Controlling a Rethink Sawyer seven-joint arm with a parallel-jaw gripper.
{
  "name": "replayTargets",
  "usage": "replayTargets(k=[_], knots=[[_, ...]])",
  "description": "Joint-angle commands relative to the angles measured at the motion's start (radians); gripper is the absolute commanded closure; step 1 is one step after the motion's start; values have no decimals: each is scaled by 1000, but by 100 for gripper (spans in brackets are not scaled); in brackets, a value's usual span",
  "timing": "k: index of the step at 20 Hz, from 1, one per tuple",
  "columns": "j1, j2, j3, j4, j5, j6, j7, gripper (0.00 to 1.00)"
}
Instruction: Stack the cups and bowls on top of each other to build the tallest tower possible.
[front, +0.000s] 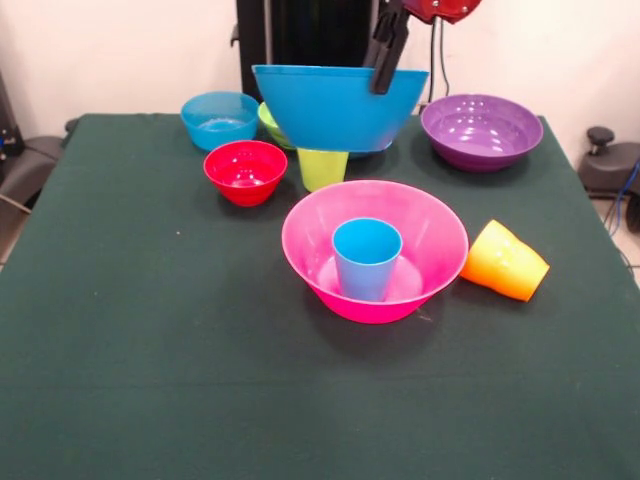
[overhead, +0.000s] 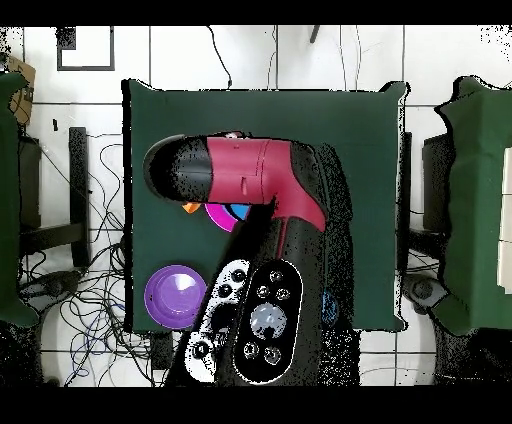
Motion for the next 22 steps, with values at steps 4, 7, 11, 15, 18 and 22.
replayTargets(k=[4,7,11,15,18,22], knots=[[-13,116,-25,-66,30,-26,179,100],[-11,145,-28,-94,47,-39,181,100],[-7,181,-35,-131,70,-53,189,100],[12,224,-48,-192,99,-32,217,100],[17,237,-56,-214,120,-17,212,100],[31,257,-71,-233,148,-11,220,100]])
